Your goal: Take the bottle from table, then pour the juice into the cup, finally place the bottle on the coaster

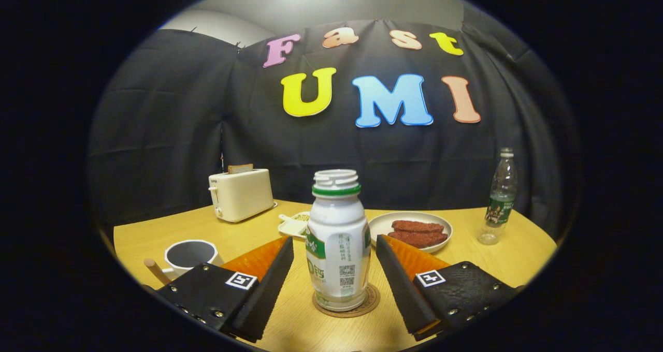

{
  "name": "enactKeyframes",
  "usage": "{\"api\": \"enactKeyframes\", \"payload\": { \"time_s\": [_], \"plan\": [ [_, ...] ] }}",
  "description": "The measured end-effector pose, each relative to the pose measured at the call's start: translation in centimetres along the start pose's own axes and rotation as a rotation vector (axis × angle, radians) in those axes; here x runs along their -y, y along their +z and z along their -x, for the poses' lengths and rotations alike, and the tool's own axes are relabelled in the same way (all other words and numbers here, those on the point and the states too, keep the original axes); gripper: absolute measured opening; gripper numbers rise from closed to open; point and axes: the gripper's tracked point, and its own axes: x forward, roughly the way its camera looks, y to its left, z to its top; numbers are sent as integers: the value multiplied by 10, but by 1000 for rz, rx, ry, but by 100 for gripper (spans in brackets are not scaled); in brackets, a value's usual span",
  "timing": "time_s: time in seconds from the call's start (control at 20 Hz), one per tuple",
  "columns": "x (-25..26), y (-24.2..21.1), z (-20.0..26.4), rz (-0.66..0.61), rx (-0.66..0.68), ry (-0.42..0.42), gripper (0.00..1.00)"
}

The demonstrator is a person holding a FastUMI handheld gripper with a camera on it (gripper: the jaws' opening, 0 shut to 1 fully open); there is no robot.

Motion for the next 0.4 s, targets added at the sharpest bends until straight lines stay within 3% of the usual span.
{"api": "enactKeyframes", "payload": {
  "time_s": [0.2, 0.4],
  "plan": [
    [-8, 42, 24, 83, 61, -23, 96],
    [-20, 85, 54, 75, 108, -14, 96]
  ]
}}
